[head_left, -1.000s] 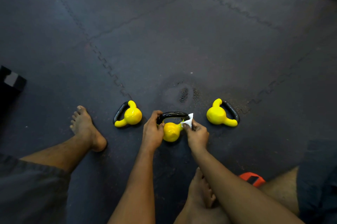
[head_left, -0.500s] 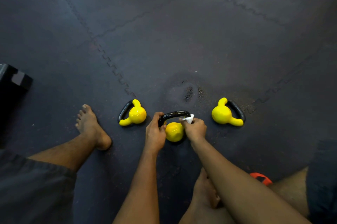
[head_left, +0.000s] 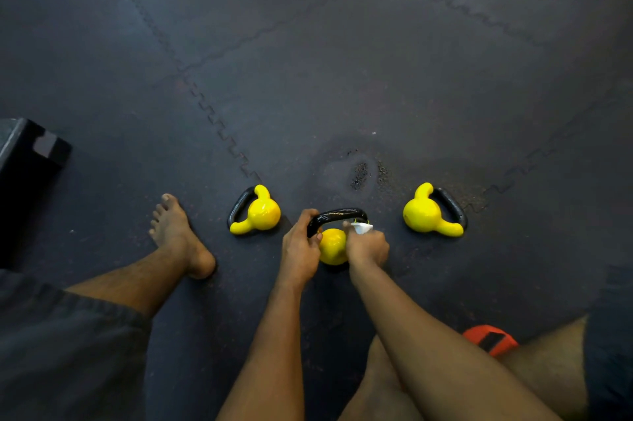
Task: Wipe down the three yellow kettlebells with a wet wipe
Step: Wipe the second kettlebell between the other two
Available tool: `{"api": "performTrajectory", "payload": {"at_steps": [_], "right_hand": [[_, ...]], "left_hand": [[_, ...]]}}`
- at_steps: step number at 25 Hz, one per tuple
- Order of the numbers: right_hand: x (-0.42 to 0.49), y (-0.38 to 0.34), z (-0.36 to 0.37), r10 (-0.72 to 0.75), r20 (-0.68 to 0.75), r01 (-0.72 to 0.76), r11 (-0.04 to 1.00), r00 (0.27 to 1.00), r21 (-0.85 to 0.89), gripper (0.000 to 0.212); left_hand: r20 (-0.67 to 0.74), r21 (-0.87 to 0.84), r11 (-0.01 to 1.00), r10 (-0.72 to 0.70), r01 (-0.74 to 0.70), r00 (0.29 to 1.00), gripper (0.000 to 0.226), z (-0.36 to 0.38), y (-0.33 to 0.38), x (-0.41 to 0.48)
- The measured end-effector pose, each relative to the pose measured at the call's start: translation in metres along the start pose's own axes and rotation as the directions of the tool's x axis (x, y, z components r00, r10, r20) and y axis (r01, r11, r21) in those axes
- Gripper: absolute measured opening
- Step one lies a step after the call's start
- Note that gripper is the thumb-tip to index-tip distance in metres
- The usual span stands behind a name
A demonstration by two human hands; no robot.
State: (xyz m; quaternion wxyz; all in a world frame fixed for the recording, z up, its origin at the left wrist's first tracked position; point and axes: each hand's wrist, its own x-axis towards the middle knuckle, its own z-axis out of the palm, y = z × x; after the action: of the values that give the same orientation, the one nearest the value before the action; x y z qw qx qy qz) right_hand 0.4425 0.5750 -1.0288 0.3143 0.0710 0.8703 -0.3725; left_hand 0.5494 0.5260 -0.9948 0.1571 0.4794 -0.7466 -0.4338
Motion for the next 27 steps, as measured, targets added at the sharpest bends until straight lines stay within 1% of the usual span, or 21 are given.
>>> {"api": "performTrajectory", "payload": {"at_steps": [1,3,4,5,6,7,10,11,12,14,16,17,19,20,22,25,27], "right_hand": [[0.007,0.003,-0.004,-0.053,0.067,0.053,0.999,0.996,0.007,0.052],[0.018,0.01,-0.012,-0.149,0.204,0.132,0.986,0.967,0.098,0.04],[0.02,0.011,-0.014,-0.173,0.261,0.133,0.978,0.95,0.163,0.033],[0.022,0.011,-0.014,-0.179,0.288,0.117,0.968,0.941,0.22,0.028],[0.023,0.01,-0.011,-0.169,0.276,0.102,0.965,0.946,0.242,0.027],[0.023,0.008,-0.005,-0.148,0.239,0.097,0.972,0.96,0.213,0.031],[0.014,-0.006,0.007,-0.033,0.043,0.033,0.999,0.999,-0.002,0.05],[0.01,-0.008,0.007,-0.003,0.003,0.003,1.0,1.0,-0.016,0.051],[0.007,-0.007,0.007,-0.004,-0.023,0.004,1.0,1.0,-0.008,0.052],[0.006,0.002,0.006,-0.107,-0.023,0.108,0.994,0.994,0.025,0.048],[0.011,0.011,-0.001,-0.264,0.048,0.258,0.96,0.963,0.109,0.04],[0.017,0.013,-0.006,-0.307,0.102,0.282,0.938,0.946,0.202,0.039],[0.024,0.011,-0.014,-0.318,0.209,0.215,0.889,0.925,0.404,0.045],[0.026,0.009,-0.017,-0.314,0.254,0.169,0.869,0.915,0.464,0.044],[0.028,0.003,-0.021,-0.321,0.365,0.121,0.871,0.874,0.476,0.039],[0.029,-0.005,-0.023,-0.321,0.569,0.069,0.905,0.757,0.419,0.035],[0.036,-0.005,-0.028,-0.32,0.645,0.061,0.918,0.694,0.391,0.029]], "left_hand": [[-0.01,-0.014,1.0,-0.017,0.017,1.0,0.04,-0.002,-0.002,0.001],[-0.019,-0.047,0.997,-0.058,0.057,0.998,0.041,-0.007,-0.005,0.005],[-0.024,-0.055,0.996,-0.072,0.071,0.997,0.041,-0.007,-0.006,0.005],[-0.028,-0.054,0.996,-0.077,0.075,0.997,0.041,-0.007,-0.006,0.003],[-0.031,-0.045,0.996,-0.074,0.073,0.997,0.041,-0.004,-0.004,0.002],[-0.028,-0.035,0.997,-0.066,0.065,0.997,0.041,-0.001,-0.001,0.0],[-0.008,-0.013,0.999,-0.029,0.029,1.0,0.04,0.008,0.006,-0.002],[-0.006,-0.013,1.0,-0.026,0.026,1.0,0.04,0.01,0.007,-0.003],[-0.01,-0.022,0.999,-0.034,0.034,0.999,0.04,0.009,0.006,-0.003],[-0.041,-0.06,0.996,-0.071,0.069,0.997,0.041,0.004,0.0,0.0],[-0.063,-0.098,0.99,-0.109,0.103,0.992,0.04,-0.002,-0.008,0.004],[-0.063,-0.113,0.987,-0.123,0.116,0.99,0.04,-0.004,-0.009,0.005],[-0.054,-0.125,0.983,-0.139,0.131,0.989,0.04,-0.006,-0.01,0.006],[-0.054,-0.126,0.983,-0.138,0.13,0.989,0.04,-0.005,-0.011,0.006],[-0.063,-0.129,0.986,-0.117,0.108,0.991,0.04,-0.002,-0.011,0.007],[-0.068,-0.13,0.988,-0.098,0.089,0.993,0.041,0.001,-0.009,0.005],[-0.07,-0.148,0.984,-0.113,0.101,0.991,0.041,0.002,-0.009,0.004]]}}
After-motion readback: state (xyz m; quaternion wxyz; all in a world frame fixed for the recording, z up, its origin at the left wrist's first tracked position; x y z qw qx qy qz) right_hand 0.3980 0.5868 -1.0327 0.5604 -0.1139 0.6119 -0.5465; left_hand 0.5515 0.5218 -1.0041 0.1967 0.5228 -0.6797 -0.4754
